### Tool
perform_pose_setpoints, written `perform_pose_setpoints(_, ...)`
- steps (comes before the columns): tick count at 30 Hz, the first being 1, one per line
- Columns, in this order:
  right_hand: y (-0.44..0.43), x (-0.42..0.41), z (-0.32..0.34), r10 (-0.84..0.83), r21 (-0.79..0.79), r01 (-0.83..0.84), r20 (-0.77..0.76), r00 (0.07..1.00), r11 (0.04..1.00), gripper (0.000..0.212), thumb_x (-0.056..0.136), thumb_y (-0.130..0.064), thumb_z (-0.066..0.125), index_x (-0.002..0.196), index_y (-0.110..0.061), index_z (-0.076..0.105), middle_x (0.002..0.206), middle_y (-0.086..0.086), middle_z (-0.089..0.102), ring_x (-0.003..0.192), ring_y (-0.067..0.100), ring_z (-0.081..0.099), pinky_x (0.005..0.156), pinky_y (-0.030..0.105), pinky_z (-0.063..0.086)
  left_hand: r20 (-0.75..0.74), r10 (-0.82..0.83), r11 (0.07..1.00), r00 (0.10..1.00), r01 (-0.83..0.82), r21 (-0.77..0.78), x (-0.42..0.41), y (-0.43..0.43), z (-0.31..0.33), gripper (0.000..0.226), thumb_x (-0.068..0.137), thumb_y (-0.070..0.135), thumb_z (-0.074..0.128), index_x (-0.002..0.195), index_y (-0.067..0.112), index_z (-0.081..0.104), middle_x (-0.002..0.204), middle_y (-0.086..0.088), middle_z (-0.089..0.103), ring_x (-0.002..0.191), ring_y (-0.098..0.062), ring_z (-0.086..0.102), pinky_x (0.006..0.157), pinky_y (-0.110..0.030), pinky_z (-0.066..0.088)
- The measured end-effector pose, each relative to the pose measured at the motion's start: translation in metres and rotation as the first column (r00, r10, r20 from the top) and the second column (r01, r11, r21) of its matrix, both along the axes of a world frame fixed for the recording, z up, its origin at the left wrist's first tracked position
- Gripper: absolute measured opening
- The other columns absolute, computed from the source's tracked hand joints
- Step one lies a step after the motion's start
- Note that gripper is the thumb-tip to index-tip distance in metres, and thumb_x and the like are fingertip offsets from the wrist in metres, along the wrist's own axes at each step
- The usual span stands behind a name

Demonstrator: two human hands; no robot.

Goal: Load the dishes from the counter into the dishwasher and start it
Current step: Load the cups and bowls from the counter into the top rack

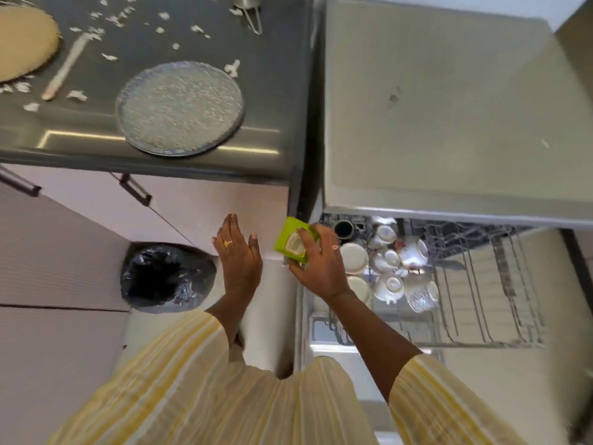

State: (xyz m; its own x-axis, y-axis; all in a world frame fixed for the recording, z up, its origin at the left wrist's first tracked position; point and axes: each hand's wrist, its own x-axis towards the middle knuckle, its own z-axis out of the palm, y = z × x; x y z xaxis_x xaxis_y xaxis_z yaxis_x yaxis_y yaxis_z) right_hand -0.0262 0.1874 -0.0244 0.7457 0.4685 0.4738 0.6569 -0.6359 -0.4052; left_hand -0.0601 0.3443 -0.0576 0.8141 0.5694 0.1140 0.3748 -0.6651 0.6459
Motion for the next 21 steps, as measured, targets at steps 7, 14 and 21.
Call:
perform_pose_setpoints(7, -0.103, -0.002, -0.041, -0.334, -0.038, 0.334, -0.199, 0.921, 0.942, 0.068, 0.058, -0.014, 0.084, 0.117, 0.003, 0.054, 0.112, 0.033, 0.051, 0.105, 0.042, 0.047, 0.080, 0.057, 0.050, -0.059, -0.198, 0.979, 0.978, 0.194, -0.061, 0.030, -0.092, -0.024, 0.050, 0.097, 0.016, 0.042, 0.141, -0.004, 0.029, 0.145, -0.023, 0.033, 0.133, -0.040, 0.030, 0.113, -0.045, 0.012)
perform_pose_setpoints(14, -0.177, 0.049, -0.079, -0.610, -0.202, 0.577, -0.325, 0.723, 0.791, 0.067, 0.066, -0.022, 0.073, 0.124, 0.004, 0.051, 0.123, 0.030, 0.047, 0.110, 0.045, 0.047, 0.090, 0.050, 0.044, -0.112, -0.359, 0.930, 0.926, 0.366, 0.044, 0.076, -0.140, -0.058, 0.053, 0.099, 0.021, 0.038, 0.142, -0.006, 0.025, 0.148, -0.023, 0.030, 0.137, -0.035, 0.029, 0.115, -0.038, 0.017)
perform_pose_setpoints(21, -0.213, 0.122, -0.112, -0.770, -0.280, 0.742, -0.431, 0.470, 0.610, 0.071, 0.070, -0.036, 0.068, 0.130, -0.007, 0.044, 0.132, 0.013, 0.043, 0.120, 0.029, 0.044, 0.098, 0.041, 0.040, -0.168, -0.396, 0.907, 0.903, 0.413, 0.086, 0.107, -0.151, -0.075, 0.058, 0.100, 0.023, 0.035, 0.146, -0.003, 0.013, 0.154, -0.024, 0.009, 0.145, -0.033, 0.009, 0.118, -0.040, 0.012)
